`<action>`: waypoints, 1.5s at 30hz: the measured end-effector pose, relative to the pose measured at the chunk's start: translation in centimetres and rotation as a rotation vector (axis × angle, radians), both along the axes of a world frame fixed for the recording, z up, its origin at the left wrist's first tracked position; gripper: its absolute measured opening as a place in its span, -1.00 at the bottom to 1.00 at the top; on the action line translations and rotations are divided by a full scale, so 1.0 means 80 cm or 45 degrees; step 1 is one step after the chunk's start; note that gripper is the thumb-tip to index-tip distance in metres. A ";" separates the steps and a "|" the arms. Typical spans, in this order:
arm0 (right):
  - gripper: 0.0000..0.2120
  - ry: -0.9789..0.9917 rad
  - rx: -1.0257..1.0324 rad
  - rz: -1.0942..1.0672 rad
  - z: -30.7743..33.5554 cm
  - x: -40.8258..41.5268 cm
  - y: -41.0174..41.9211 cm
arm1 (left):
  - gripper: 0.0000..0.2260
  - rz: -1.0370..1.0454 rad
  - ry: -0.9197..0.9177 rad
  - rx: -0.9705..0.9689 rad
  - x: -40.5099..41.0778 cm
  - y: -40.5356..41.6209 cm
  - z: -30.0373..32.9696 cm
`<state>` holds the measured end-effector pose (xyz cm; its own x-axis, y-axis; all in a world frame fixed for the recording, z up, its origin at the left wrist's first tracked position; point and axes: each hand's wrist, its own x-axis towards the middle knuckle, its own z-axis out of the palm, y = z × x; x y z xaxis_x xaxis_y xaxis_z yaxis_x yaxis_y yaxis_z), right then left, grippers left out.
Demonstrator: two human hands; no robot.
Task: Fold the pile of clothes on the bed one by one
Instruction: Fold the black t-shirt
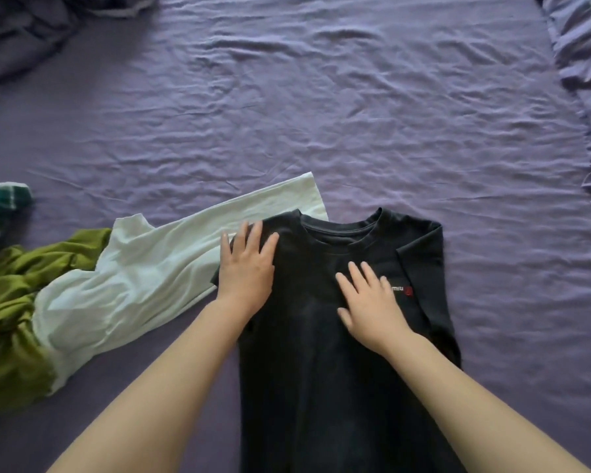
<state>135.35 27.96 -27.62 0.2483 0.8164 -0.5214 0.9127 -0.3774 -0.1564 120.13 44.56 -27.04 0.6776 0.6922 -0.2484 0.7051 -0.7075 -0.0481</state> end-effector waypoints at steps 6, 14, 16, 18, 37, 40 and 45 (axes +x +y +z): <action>-0.41 0.189 0.043 0.077 0.003 -0.074 0.060 | -0.56 0.428 -0.476 -0.285 -0.062 0.032 0.015; -0.45 0.476 0.321 -0.189 0.024 -0.104 0.103 | -0.82 0.750 -0.801 -0.745 -0.090 0.049 0.019; -0.47 0.505 0.412 -0.207 0.030 -0.105 0.111 | -0.76 0.903 -0.954 -0.909 -0.090 0.065 0.029; -0.50 0.508 0.469 -0.226 0.035 -0.107 0.119 | -0.68 1.001 -1.093 -1.077 -0.090 0.080 0.038; -0.93 0.859 0.556 -0.629 0.039 -0.129 0.157 | -0.89 0.816 -1.146 -0.736 -0.121 0.034 0.040; -0.88 1.136 0.458 -0.783 0.044 -0.121 0.156 | -0.89 0.736 -1.079 -0.770 -0.128 0.001 0.027; -0.94 1.292 0.392 -0.885 0.047 -0.115 0.149 | -0.59 0.814 -1.009 -1.245 -0.126 -0.031 0.012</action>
<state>126.18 39.88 -23.83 0.2731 0.7958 -0.5405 -0.0436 -0.5510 -0.8334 110.02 42.11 -26.12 0.5013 0.7009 -0.5073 0.5208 0.2238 0.8239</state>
